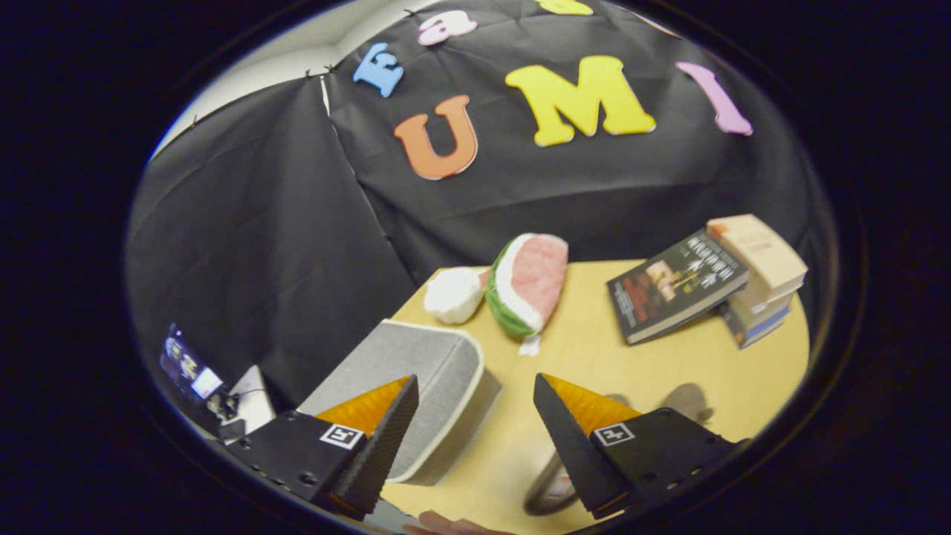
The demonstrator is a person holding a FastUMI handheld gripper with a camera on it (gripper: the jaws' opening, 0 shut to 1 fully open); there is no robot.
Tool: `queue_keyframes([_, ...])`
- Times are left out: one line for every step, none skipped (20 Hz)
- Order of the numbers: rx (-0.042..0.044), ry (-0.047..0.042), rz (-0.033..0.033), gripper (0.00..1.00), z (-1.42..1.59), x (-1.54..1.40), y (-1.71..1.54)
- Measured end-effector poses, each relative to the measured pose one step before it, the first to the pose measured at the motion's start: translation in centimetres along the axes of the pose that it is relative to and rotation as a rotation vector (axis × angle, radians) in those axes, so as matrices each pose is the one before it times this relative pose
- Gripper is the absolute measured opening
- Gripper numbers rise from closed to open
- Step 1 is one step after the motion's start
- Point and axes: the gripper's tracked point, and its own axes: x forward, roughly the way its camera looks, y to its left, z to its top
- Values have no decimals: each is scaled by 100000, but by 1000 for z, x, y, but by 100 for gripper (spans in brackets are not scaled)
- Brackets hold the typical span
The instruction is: Open the storage box then place both shoes into the box .Put the left shoe in first, then the right shoe, with the right side of both shoes facing outward in a uniform manner.
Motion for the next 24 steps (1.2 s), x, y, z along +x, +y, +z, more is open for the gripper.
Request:
queue_keyframes([4792,4800,4414,96,-898,1518,447])
queue_keyframes([5287,4174,3655,96,-944,1293,-7])
queue_keyframes([5593,4455,2111,96,-730,1213,-229])
queue_keyframes([5484,3741,3117,96,-548,949,-32])
queue_keyframes([4975,3110,4229,96,-380,722,276])
queue_keyframes([3665,2750,5393,94,-180,442,300])
queue_keyframes([2764,1711,2696,94,-194,818,-229])
queue_keyframes([1906,1316,-764,94,-26,626,-771])
queue_keyframes([2927,1348,2578,94,21,454,37])
queue_keyframes([3740,1441,2928,94,-254,364,230])
queue_keyframes([3859,2764,2476,94,-284,316,-43])
queue_keyframes([4099,2152,2086,95,-158,324,-214])
queue_keyframes([3736,1085,3495,95,-7,-23,199])
queue_keyframes([3189,1619,1269,87,-75,-200,147])
queue_keyframes([1545,349,708,80,-69,-181,106])
queue_keyframes([-547,-634,-1386,72,-56,-7,-164])
queue_keyframes([-2670,-754,-1266,64,132,-199,190])
queue_keyframes([-2665,-782,-1846,57,-40,-347,-97])
queue_keyframes([-1531,-1136,-3158,49,126,-393,-225])
queue_keyframes([402,36,861,41,62,-170,429])
queue_keyframes([4234,-251,1310,26,-33,68,297])
queue_keyframes([5273,2323,675,12,-306,-699,647])
queue_keyframes([3116,839,-1645,5,103,-106,77])
queue_keyframes([1120,562,-1892,2,77,-201,248])
